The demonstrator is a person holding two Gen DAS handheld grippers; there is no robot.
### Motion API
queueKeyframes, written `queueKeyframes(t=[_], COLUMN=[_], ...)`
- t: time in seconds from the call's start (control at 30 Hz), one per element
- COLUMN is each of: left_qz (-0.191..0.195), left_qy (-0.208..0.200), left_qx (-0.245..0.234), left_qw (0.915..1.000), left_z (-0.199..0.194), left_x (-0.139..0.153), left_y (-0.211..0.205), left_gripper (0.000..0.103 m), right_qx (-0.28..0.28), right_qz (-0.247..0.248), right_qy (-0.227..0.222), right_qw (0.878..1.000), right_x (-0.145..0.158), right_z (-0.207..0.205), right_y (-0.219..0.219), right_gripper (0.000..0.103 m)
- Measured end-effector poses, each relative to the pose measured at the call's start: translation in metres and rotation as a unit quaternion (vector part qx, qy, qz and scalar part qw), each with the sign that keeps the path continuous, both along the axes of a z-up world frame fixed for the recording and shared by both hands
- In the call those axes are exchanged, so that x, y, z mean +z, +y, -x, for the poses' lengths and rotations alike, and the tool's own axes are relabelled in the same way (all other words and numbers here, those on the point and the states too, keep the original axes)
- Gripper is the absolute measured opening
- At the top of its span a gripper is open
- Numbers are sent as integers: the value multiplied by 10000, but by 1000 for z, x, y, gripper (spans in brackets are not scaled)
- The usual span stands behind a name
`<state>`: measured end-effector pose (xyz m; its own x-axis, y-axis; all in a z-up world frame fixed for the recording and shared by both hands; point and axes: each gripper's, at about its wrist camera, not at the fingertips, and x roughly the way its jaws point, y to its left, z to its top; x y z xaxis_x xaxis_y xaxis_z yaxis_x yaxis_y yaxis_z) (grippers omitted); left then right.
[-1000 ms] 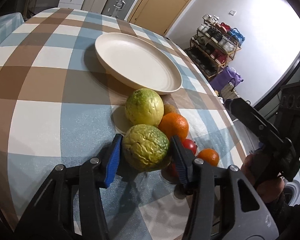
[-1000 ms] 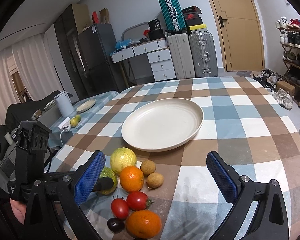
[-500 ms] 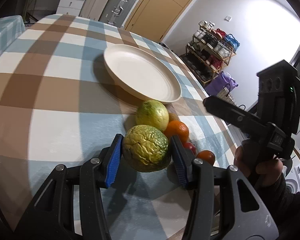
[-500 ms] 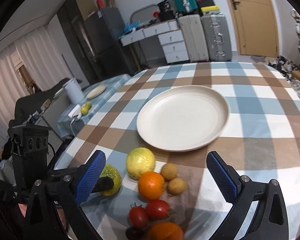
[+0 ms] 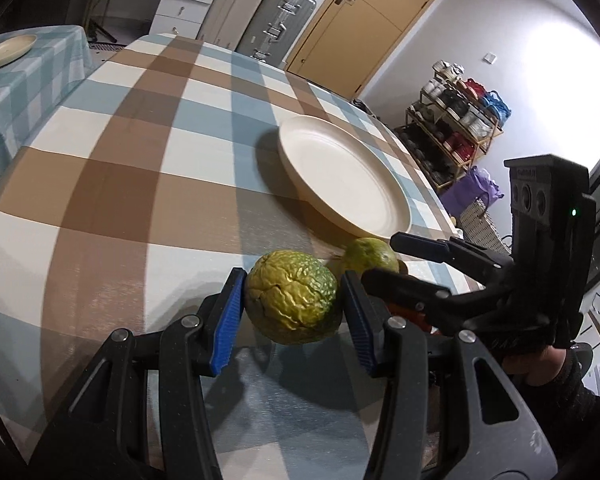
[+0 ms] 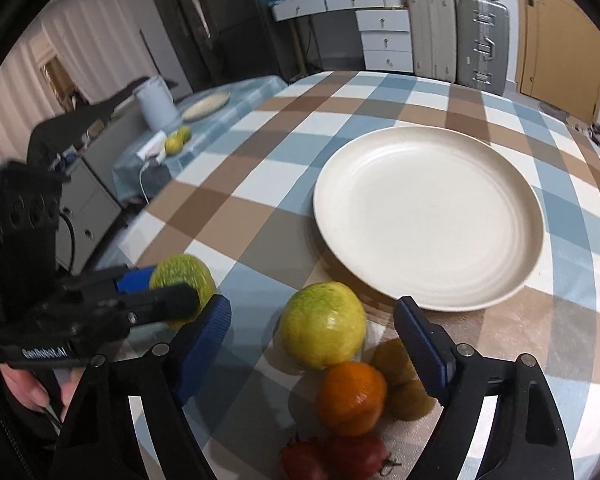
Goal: Organize fruits
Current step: 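Close the right tool on the yellow-green citrus while the left tool holds the green citrus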
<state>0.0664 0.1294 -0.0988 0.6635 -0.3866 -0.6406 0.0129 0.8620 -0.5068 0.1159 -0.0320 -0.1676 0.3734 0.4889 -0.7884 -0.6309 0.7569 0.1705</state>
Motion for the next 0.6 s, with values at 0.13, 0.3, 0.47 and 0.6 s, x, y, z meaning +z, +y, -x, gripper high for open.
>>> queueKeyframes(t=[0.13, 0.3, 0.47, 0.6], left_qz=[-43, -93, -125, -147], left_qy=[19, 22, 45, 58], left_qx=[47, 112, 149, 166], left_qw=[10000, 9999, 9998, 9997], left_z=[6, 5, 5, 4], left_x=[0, -1, -2, 0], left_y=[2, 3, 3, 2], left_gripper=[45, 45, 45, 45], right_qx=[91, 96, 11, 6], right_qz=[340, 844, 813, 555], right_qy=[-17, -144, -48, -17], right_qw=[9994, 9963, 9967, 9985], right_x=[-7, -15, -16, -13], right_z=[1, 3, 0, 0], right_y=[11, 20, 16, 11], right_gripper=[77, 55, 50, 50])
